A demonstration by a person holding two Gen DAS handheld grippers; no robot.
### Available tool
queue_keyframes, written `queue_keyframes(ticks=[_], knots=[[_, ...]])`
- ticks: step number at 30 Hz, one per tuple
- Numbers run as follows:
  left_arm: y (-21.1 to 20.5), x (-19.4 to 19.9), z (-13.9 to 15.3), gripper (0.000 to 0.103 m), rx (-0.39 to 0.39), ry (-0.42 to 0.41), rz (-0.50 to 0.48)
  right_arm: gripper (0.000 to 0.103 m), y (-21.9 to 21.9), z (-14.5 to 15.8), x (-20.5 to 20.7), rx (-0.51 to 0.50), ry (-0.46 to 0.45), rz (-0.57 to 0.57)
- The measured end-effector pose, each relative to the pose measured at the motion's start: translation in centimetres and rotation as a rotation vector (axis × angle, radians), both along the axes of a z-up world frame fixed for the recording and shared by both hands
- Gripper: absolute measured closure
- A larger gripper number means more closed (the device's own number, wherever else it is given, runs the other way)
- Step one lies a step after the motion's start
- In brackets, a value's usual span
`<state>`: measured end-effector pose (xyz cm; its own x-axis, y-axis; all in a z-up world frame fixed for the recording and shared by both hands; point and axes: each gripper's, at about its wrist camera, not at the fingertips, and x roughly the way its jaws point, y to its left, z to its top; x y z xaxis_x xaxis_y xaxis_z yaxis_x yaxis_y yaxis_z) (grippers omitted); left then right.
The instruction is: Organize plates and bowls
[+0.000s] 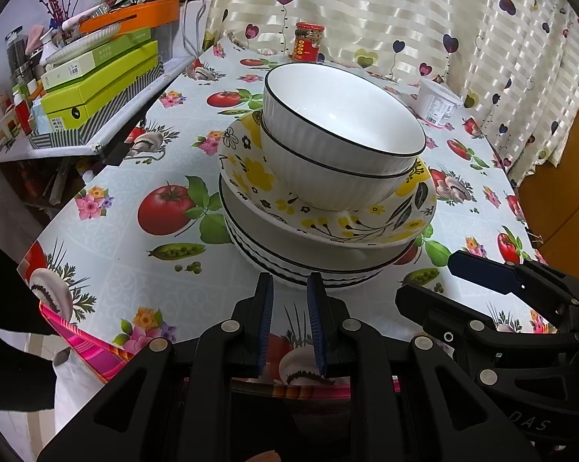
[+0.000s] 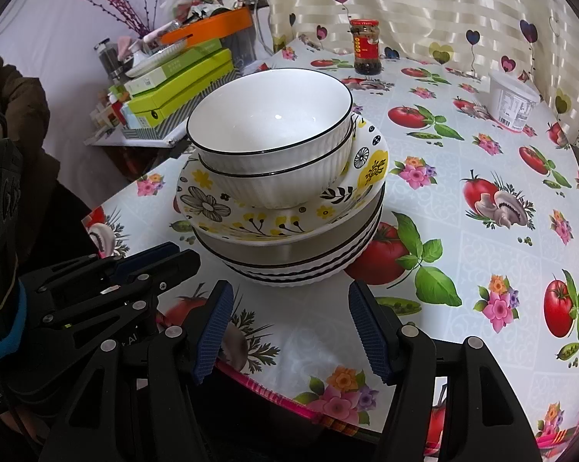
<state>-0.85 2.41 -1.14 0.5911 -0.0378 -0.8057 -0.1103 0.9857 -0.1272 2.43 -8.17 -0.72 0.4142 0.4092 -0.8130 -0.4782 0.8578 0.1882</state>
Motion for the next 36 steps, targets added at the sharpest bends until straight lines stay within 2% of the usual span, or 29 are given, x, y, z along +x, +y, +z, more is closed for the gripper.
queue_keyframes(ticks=[36], knots=[[0.15,0.15,-0.17,0.084,-0.004,0.011,0.006,0.04,0.05,-0.14,0.0,0.002,0.002,-0.002]])
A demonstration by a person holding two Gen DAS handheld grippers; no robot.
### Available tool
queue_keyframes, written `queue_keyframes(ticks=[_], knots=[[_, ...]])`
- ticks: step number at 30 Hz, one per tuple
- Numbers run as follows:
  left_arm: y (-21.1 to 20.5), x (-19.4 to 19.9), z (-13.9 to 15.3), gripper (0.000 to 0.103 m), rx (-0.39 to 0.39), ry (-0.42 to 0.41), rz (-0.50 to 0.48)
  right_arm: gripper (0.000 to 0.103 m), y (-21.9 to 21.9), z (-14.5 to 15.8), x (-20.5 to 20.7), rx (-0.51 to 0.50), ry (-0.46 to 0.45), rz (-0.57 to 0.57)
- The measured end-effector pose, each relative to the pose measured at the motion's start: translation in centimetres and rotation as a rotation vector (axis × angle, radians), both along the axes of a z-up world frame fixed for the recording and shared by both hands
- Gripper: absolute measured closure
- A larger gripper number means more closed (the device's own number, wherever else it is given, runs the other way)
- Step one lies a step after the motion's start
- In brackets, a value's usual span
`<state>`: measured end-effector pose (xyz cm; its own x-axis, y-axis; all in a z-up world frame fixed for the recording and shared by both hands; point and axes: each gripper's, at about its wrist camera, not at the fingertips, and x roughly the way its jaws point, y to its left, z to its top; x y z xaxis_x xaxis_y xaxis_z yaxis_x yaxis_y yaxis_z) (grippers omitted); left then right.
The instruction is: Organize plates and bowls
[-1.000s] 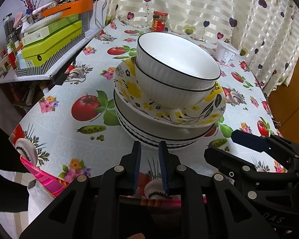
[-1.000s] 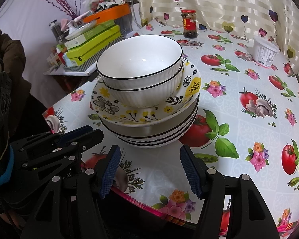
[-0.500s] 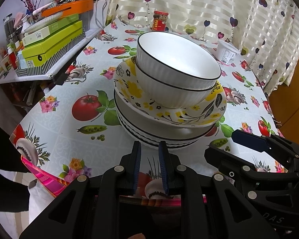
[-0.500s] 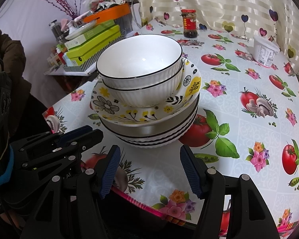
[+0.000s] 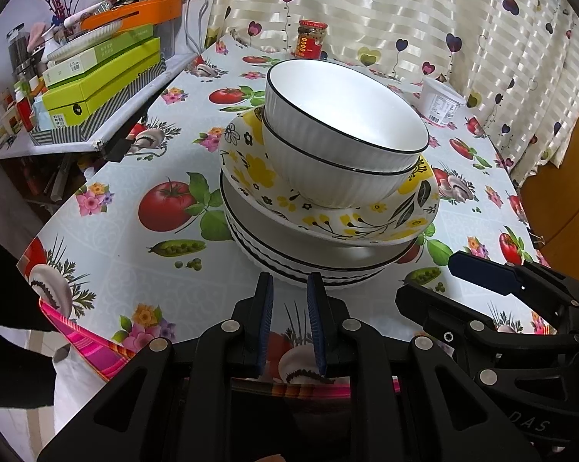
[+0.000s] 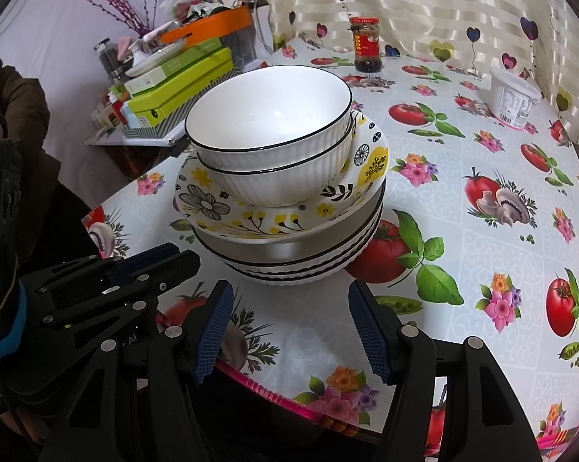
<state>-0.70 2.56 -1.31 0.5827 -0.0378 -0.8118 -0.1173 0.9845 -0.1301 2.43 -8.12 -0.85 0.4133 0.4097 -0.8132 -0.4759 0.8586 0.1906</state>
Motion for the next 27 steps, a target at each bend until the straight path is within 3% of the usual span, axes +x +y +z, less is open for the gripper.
queue_keyframes(ticks=[15,27], knots=[[0.3,0.2,-0.5,0.084,-0.022,0.015,0.006,0.04,0.4,-0.5,0.1,-0.005,0.012,-0.002],[0.8,0.5,-1.3,0.084,-0.127,0.025,-0.018,0.04,0.7,-0.1,0.2,-0.037,0.014,-0.015]])
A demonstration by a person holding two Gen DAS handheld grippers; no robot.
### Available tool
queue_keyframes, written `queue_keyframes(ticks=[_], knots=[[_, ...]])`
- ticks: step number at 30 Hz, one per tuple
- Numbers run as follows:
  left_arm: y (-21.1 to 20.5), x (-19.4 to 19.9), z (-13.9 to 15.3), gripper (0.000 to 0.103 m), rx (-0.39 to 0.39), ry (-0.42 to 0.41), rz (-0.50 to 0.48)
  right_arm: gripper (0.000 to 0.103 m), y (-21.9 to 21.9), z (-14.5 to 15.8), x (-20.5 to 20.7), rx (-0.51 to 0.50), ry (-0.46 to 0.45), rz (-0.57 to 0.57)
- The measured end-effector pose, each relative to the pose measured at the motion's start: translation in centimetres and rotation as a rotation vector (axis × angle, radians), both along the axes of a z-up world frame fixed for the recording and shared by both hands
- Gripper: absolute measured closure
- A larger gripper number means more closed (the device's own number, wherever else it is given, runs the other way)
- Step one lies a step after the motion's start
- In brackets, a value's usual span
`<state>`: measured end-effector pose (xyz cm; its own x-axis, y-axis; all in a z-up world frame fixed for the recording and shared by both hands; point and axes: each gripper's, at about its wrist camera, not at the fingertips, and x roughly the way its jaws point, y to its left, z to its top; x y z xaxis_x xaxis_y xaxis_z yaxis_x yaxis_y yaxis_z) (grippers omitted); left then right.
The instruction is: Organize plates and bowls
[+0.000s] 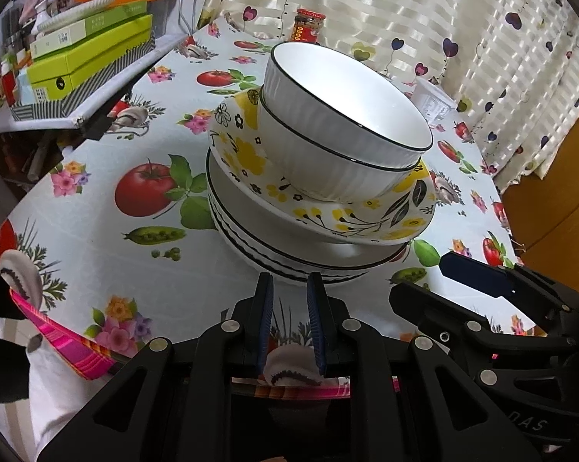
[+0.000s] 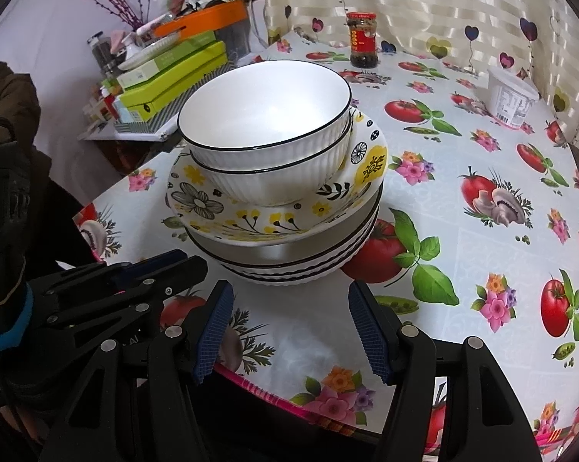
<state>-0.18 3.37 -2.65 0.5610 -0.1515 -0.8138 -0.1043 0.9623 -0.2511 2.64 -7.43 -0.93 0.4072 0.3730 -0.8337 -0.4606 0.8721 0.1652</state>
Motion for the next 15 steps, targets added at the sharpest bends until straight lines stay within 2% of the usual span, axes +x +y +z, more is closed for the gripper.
queue_keyframes(ticks=[15], knots=[[0.17,-0.18,-0.24,0.084,-0.015,0.006,0.006,0.04,0.01,-0.24,0.0,-0.011,0.008,0.0]])
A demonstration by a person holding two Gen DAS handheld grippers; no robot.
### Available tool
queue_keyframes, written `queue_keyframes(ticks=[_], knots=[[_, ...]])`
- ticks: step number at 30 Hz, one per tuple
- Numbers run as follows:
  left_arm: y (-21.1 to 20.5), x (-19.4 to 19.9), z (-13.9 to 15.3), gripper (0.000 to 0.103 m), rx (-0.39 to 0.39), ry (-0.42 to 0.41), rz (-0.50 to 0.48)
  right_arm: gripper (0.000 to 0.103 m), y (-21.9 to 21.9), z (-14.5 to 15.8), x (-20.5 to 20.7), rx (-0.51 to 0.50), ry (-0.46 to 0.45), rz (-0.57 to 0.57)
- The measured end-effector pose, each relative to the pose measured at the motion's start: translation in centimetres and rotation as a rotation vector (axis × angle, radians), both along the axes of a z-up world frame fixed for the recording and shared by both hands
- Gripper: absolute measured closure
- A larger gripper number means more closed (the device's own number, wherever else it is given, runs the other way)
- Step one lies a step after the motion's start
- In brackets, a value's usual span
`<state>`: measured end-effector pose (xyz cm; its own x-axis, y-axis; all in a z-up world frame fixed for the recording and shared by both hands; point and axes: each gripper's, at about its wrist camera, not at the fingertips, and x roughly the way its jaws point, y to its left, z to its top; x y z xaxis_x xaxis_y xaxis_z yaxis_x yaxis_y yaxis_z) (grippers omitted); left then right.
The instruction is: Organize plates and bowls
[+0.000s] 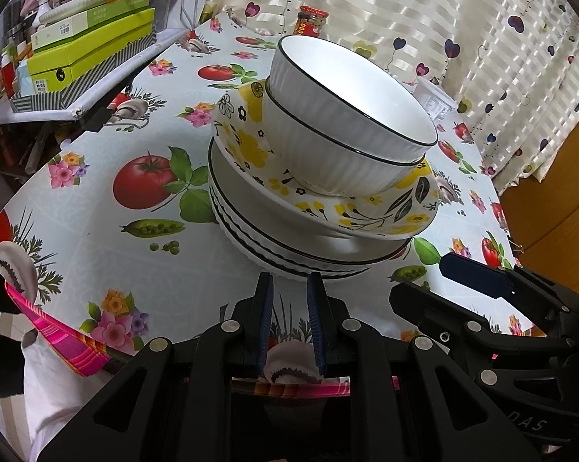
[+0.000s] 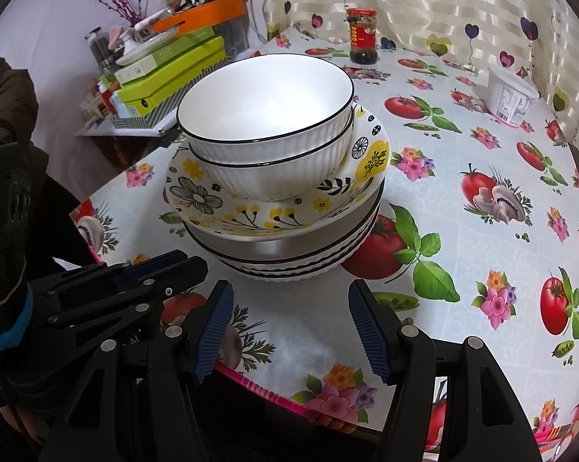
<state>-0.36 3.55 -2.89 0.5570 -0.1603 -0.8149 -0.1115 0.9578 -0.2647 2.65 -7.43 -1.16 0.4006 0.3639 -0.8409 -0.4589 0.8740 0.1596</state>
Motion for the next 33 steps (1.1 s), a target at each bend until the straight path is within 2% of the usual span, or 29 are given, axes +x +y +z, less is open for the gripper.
queue_keyframes(ticks=[33], knots=[[0.17,0.04,0.11,0.084,0.01,-0.001,0.005,0.04,0.14,-0.21,-0.01,0.005,-0.001,-0.001]])
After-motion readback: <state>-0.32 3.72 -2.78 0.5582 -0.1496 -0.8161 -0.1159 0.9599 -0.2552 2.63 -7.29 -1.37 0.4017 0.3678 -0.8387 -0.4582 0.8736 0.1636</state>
